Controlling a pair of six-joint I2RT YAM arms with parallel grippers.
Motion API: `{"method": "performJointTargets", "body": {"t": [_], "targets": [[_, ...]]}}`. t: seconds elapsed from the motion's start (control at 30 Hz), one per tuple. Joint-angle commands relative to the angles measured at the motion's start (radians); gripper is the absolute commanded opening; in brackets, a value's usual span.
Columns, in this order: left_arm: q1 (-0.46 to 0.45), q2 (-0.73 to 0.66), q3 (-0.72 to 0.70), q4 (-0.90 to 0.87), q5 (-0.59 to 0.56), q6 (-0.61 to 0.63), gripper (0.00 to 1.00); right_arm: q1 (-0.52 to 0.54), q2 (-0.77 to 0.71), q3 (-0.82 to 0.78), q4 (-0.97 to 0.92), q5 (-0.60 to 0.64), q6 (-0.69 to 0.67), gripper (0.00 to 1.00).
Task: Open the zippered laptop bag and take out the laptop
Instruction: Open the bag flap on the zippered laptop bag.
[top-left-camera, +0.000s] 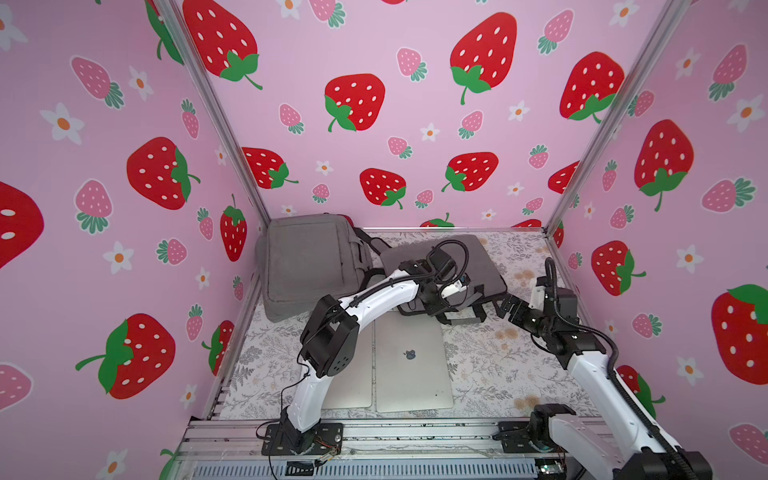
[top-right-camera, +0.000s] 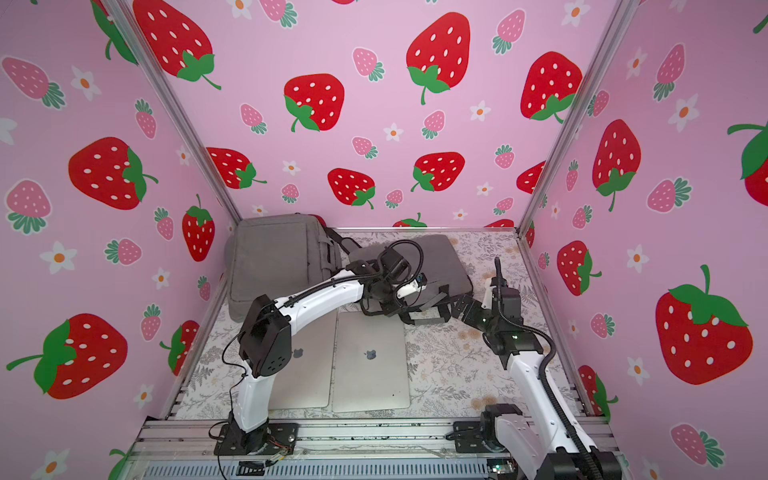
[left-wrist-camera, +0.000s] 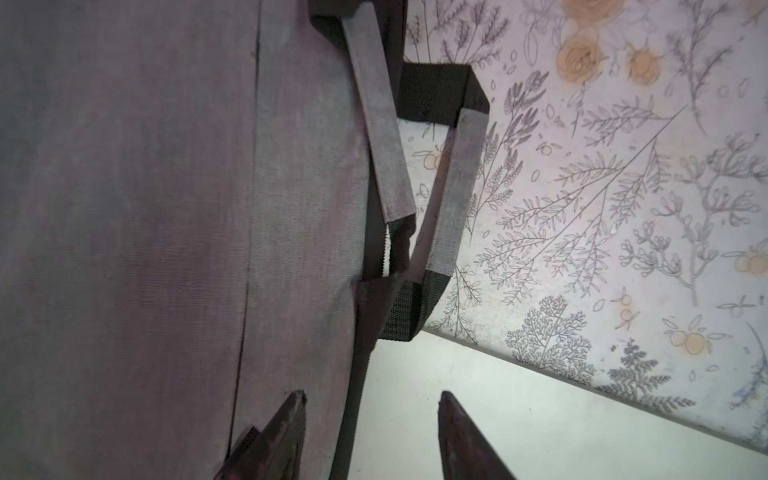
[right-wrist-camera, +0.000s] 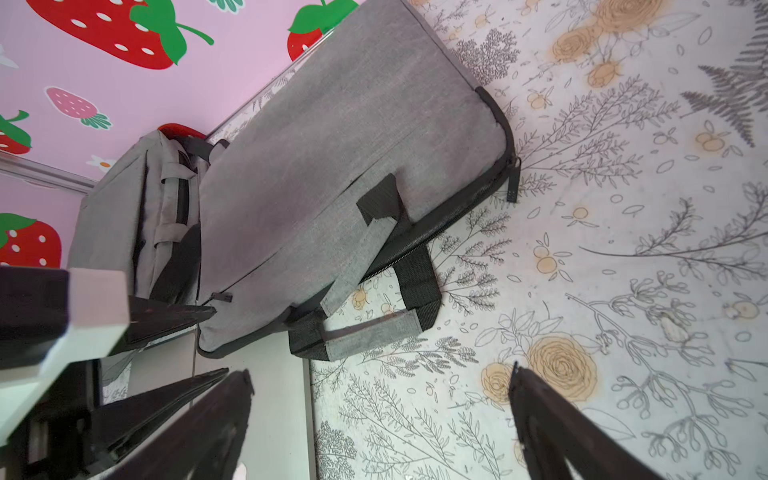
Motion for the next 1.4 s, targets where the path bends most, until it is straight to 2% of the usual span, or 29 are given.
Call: {"method": "performJointTargets", "body": {"t": [0.0, 0.17, 0.33, 0.43, 0.53, 0.6, 0.67, 0.7, 0.9, 1.0, 1.2, 1.37], "targets": [[-0.012, 0.022, -0.03, 0.025, -0.084, 0.116, 0.55, 0.004, -0.012, -0.028, -0.022, -0.023, -0.014, 1.0], [-0.014, 0.067, -0.033, 0.082, -0.218, 0.147, 0.55, 0.009, -0.059, -0.062, -0.02, -0.041, -0.004, 1.0], [-0.013, 0.095, -0.021, 0.124, -0.276, 0.158, 0.53, 0.012, -0.061, -0.079, -0.022, -0.05, 0.006, 0.99], [-0.004, 0.107, -0.004, 0.136, -0.299, 0.121, 0.49, 0.015, -0.061, -0.087, -0.021, -0.052, 0.012, 1.0], [0.004, 0.124, 0.034, 0.093, -0.262, 0.097, 0.34, 0.016, -0.061, -0.09, -0.016, -0.059, 0.016, 1.0], [0.006, 0.126, 0.047, 0.072, -0.244, 0.087, 0.16, 0.016, -0.056, -0.092, -0.012, -0.066, 0.013, 1.0], [0.008, 0.12, 0.058, 0.057, -0.23, 0.081, 0.02, 0.017, -0.048, -0.097, 0.001, -0.074, 0.024, 1.0], [0.009, 0.114, 0.065, 0.05, -0.217, 0.074, 0.0, 0.017, -0.042, -0.104, 0.017, -0.081, 0.036, 1.0], [0.041, 0.067, 0.137, -0.025, -0.089, -0.001, 0.0, 0.033, 0.044, -0.148, 0.182, -0.118, 0.164, 0.96], [0.059, 0.071, 0.203, -0.081, -0.068, -0.038, 0.0, 0.054, 0.105, -0.151, 0.27, -0.119, 0.222, 0.92], [0.134, 0.012, 0.268, -0.003, 0.05, -0.293, 0.0, 0.118, 0.266, -0.158, 0.534, -0.05, 0.422, 0.73], [0.145, -0.013, 0.272, 0.054, 0.136, -0.376, 0.0, 0.157, 0.432, -0.119, 0.753, -0.002, 0.585, 0.63]]}}
